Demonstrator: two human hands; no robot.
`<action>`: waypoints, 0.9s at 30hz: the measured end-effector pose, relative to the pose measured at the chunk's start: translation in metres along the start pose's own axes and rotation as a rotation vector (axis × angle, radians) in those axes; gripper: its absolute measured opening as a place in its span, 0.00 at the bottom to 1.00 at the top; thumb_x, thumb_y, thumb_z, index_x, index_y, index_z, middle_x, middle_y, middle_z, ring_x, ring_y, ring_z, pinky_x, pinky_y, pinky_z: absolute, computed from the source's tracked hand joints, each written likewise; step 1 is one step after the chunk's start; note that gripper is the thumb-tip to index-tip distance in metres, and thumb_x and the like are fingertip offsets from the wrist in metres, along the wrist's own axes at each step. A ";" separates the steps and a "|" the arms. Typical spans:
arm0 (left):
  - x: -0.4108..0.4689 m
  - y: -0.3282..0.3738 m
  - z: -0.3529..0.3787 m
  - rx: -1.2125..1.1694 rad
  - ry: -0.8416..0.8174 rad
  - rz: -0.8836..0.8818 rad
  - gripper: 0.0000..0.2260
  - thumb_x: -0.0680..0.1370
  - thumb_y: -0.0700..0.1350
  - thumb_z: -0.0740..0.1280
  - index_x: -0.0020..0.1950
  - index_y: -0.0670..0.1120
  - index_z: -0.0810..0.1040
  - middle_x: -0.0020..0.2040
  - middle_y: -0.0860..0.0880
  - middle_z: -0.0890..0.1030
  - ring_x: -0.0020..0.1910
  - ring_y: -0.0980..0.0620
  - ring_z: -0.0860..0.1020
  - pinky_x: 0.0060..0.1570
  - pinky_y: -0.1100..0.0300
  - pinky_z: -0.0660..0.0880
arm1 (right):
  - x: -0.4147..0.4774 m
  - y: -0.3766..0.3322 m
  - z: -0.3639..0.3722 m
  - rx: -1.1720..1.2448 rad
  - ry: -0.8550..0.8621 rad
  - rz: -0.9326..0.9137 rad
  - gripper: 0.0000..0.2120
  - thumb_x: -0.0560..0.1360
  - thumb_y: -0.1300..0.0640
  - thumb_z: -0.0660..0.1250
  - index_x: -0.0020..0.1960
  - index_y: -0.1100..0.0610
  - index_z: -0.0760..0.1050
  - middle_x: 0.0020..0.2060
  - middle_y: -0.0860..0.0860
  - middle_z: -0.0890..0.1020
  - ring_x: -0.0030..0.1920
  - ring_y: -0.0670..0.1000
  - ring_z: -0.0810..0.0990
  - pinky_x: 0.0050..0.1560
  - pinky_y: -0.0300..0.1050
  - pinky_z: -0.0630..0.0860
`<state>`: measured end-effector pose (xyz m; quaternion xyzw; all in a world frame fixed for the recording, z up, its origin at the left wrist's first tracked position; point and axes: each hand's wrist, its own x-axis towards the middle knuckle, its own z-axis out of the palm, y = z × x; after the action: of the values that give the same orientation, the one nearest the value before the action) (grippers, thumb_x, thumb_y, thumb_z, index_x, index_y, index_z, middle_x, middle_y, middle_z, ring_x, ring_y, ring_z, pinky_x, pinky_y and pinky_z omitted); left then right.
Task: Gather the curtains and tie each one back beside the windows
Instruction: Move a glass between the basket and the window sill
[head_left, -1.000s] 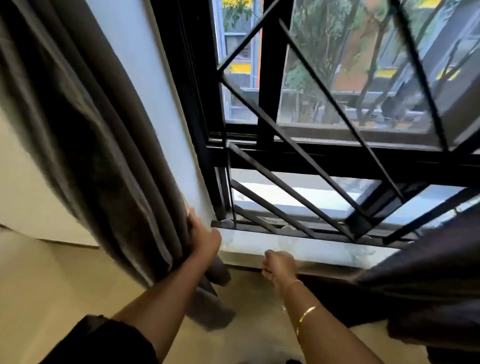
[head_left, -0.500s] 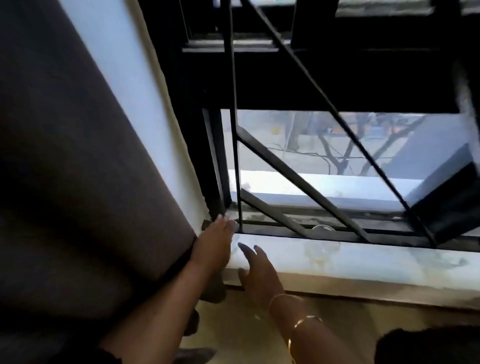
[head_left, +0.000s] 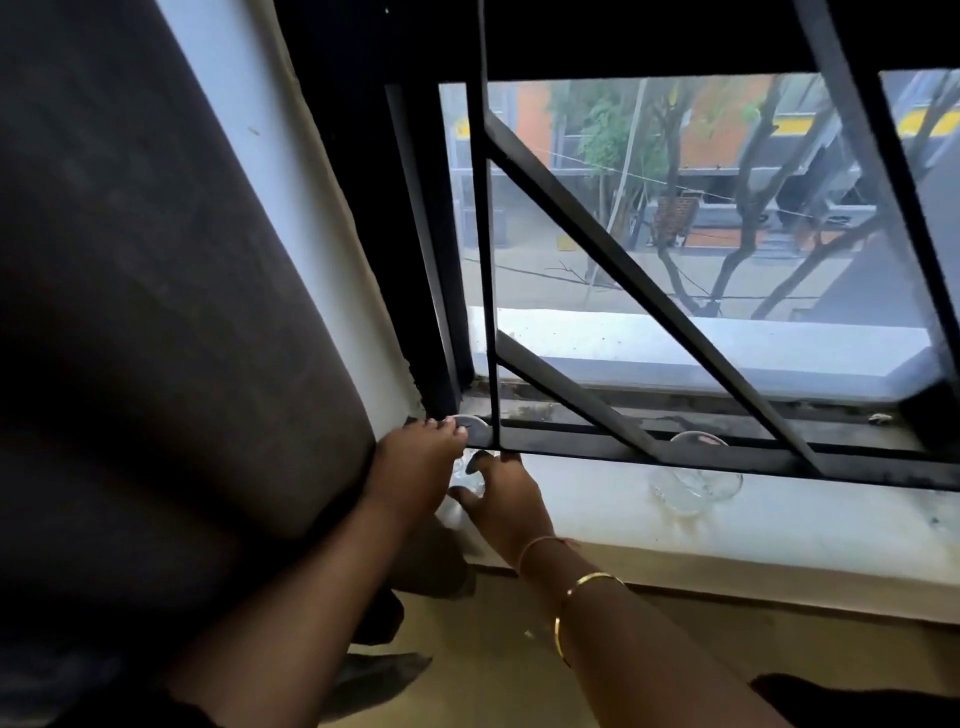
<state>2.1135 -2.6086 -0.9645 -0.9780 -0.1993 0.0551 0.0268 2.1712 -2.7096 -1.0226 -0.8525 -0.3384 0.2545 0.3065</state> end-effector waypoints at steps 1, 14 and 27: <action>0.000 0.000 0.000 0.009 -0.002 -0.002 0.21 0.80 0.41 0.57 0.73 0.51 0.62 0.74 0.51 0.64 0.69 0.51 0.67 0.60 0.60 0.67 | 0.001 0.000 0.001 0.001 0.015 0.006 0.21 0.75 0.47 0.66 0.64 0.57 0.73 0.58 0.57 0.78 0.57 0.56 0.76 0.58 0.45 0.72; -0.004 0.002 0.003 -0.013 0.021 -0.043 0.23 0.80 0.38 0.55 0.74 0.50 0.59 0.75 0.51 0.61 0.72 0.52 0.63 0.65 0.61 0.63 | -0.017 0.011 -0.004 0.055 0.225 -0.044 0.18 0.68 0.48 0.74 0.49 0.60 0.76 0.48 0.56 0.79 0.46 0.54 0.79 0.43 0.35 0.72; -0.054 0.062 -0.075 -0.643 -0.015 -0.301 0.31 0.76 0.32 0.60 0.76 0.47 0.55 0.77 0.48 0.54 0.75 0.49 0.55 0.70 0.63 0.53 | -0.126 -0.005 -0.100 0.183 0.073 0.085 0.44 0.68 0.47 0.74 0.76 0.48 0.51 0.70 0.49 0.68 0.64 0.50 0.73 0.60 0.38 0.71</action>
<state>2.0969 -2.6891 -0.8896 -0.8957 -0.3486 -0.0079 -0.2759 2.1526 -2.8342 -0.9219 -0.8432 -0.2662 0.2660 0.3840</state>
